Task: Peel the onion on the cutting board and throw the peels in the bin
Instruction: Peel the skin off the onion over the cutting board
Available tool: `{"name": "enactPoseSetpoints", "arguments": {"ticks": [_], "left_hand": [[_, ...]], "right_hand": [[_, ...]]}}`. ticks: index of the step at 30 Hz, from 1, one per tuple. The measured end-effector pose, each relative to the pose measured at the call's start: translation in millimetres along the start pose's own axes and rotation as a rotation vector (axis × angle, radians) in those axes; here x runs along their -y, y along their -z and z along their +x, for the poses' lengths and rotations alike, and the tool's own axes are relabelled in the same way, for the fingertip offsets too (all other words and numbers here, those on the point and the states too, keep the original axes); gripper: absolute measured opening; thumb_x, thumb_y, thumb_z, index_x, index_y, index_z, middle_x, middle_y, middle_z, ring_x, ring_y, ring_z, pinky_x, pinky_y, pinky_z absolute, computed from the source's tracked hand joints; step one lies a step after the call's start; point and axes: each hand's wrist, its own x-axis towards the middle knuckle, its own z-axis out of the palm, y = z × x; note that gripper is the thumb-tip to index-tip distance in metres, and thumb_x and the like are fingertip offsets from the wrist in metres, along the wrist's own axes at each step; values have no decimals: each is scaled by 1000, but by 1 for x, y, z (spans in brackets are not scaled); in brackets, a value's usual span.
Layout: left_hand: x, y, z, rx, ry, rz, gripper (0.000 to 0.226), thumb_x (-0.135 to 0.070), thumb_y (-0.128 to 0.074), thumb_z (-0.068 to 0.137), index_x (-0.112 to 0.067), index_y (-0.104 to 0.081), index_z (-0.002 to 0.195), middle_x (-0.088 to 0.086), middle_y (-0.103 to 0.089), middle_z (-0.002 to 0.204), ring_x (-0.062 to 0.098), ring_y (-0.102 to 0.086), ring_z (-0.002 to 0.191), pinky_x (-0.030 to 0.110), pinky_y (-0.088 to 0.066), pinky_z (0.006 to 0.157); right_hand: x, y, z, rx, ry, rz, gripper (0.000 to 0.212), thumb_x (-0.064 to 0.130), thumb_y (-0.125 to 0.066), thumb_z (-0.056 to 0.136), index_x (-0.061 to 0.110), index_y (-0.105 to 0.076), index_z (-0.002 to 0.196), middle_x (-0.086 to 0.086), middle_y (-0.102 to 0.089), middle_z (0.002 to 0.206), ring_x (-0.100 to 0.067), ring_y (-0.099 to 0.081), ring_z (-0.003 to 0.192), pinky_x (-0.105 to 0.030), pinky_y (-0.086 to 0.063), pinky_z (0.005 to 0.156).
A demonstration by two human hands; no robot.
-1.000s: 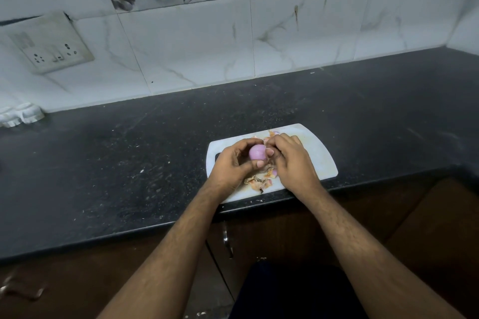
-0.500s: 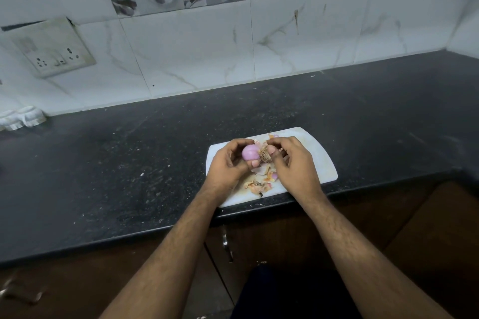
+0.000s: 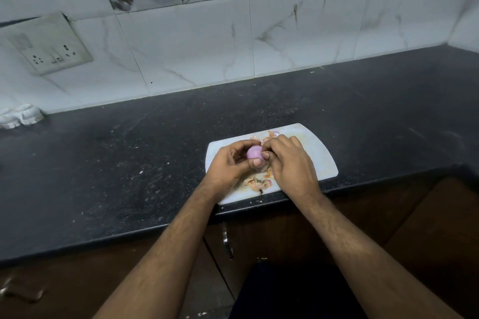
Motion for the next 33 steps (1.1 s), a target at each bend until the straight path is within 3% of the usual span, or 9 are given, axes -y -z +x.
{"name": "enactPoseSetpoints", "arguments": {"ticks": [4,8,11,14,18,22,25,30,33], "left_hand": [[2,2,2,8,-3,11,46,-1,-78,89,-2,-66,134,16,-73,131,28,-70,123,46,-55,110],[3,3,3,-1,-1,-5,43,-1,-72,96,-3,-64,138,16,-72,133,31,-68,128,41,-55,109],[4,9,6,-104,-2,-59,42,-11,-71,98,-8,-62,139,15,-72,132,33,-68,127,43,-54,111],[4,10,6,-140,29,-84,42,-25,-74,95,-16,-65,135,11,-73,132,30,-69,127,46,-51,113],[5,7,6,-173,14,-46,40,-31,-73,91,-24,-67,130,6,-74,130,26,-70,125,45,-53,111],[6,7,8,-253,-20,-21,33,-28,-67,102,-20,-65,134,5,-73,130,26,-70,125,47,-55,110],[7,9,8,-318,-18,-53,30,-26,-61,106,-16,-65,135,8,-73,128,29,-70,123,47,-56,109],[3,5,3,-214,-8,-18,39,-36,-65,104,-17,-66,137,11,-76,127,30,-73,120,48,-55,109],[0,2,1,-189,-23,5,39,-35,-63,102,-13,-67,134,9,-77,124,27,-74,116,44,-57,107]], "right_hand": [[3,-3,3,71,3,-139,16,11,-58,95,21,-64,106,7,-63,108,-13,-43,91,-35,-46,77],[4,2,2,111,38,-76,19,7,-56,93,22,-62,103,8,-60,106,-9,-36,93,-32,-42,83],[2,3,-1,116,77,25,10,13,-57,99,20,-63,104,10,-60,104,-6,-37,98,-30,-41,86],[-2,1,2,57,-99,141,13,25,-50,106,21,-62,107,15,-56,103,-9,-45,101,-33,-46,83],[-3,-3,4,129,-127,51,15,26,-45,107,24,-59,109,16,-53,103,-10,-45,103,-34,-47,82],[-1,3,0,-41,-151,218,19,20,-39,108,22,-54,97,10,-55,100,-13,-46,99,-28,-39,79],[-6,7,0,-154,-207,260,18,15,-44,107,17,-57,95,7,-59,96,-16,-52,96,-33,-46,82],[1,-1,2,124,-181,107,29,9,-53,102,23,-67,124,7,-67,119,-11,-59,111,-29,-50,96],[3,2,0,67,-168,173,30,32,-51,105,23,-63,131,7,-68,124,-12,-62,111,-34,-53,96]]}}
